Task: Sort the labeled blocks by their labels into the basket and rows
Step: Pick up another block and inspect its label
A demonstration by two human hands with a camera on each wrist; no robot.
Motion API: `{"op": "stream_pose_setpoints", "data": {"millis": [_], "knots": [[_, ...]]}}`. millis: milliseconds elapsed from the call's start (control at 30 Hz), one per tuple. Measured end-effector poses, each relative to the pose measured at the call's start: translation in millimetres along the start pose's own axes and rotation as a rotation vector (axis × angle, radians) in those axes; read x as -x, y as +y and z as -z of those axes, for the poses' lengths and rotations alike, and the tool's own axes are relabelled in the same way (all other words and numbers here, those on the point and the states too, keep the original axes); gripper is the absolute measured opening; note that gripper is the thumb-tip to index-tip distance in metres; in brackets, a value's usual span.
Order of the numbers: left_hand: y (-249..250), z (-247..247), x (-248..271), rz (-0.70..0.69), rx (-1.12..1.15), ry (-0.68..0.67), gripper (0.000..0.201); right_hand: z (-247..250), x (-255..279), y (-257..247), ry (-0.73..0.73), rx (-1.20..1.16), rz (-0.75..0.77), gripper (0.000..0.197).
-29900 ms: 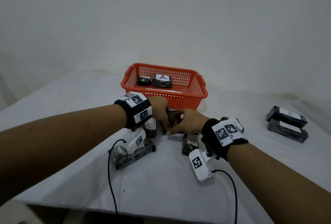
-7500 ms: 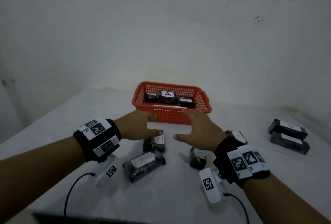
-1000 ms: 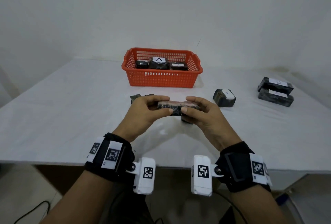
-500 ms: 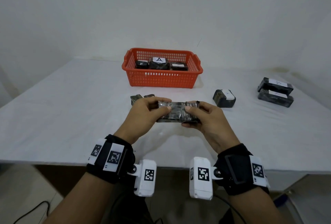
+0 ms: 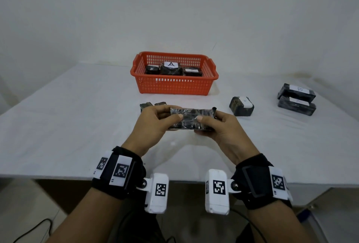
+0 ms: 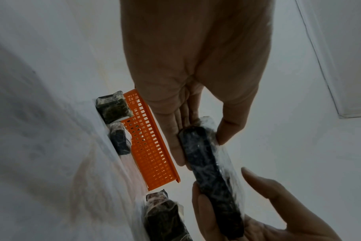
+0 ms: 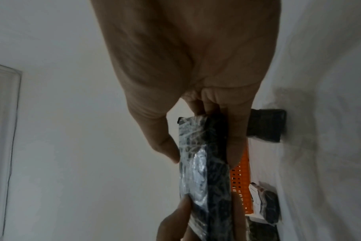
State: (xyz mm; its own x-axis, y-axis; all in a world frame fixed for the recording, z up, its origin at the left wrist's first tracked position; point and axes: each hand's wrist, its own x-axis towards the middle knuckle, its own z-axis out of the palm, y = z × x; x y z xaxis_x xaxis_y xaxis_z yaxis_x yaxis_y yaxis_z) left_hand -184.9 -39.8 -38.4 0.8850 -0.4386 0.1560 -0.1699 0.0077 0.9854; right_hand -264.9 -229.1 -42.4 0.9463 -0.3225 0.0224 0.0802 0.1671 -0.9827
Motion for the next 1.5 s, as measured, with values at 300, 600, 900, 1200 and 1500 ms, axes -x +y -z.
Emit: {"op": "stream_pose_setpoints", "data": {"millis": [300, 600, 900, 1200, 1500], "knots": [[-0.4, 0.0, 2.5, -0.018, 0.022, -0.002, 0.018, 3.0, 2.4, 0.2, 0.000, 0.010, 0.030, 0.026], [-1.6, 0.1, 3.6, -0.034, 0.027, -0.037, 0.023, 3.5, 3.4, 1.5, 0.011, 0.090, 0.076, 0.035], [-3.4, 1.9, 4.3, -0.070, 0.041, -0.050, 0.026, 3.0, 5.7, 1.8, 0.016, 0.091, 0.071, 0.026], [-3.6, 2.7, 4.8, -0.107, 0.021, -0.041, 0.033, 3.1, 7.0, -3.6, 0.006, 0.016, -0.027, 0.031], [-2.4, -0.5, 6.4, -0.091, -0.008, -0.084, 0.033, 5.6, 5.1, -1.7, 0.090, 0.001, 0.056, 0.024]]}}
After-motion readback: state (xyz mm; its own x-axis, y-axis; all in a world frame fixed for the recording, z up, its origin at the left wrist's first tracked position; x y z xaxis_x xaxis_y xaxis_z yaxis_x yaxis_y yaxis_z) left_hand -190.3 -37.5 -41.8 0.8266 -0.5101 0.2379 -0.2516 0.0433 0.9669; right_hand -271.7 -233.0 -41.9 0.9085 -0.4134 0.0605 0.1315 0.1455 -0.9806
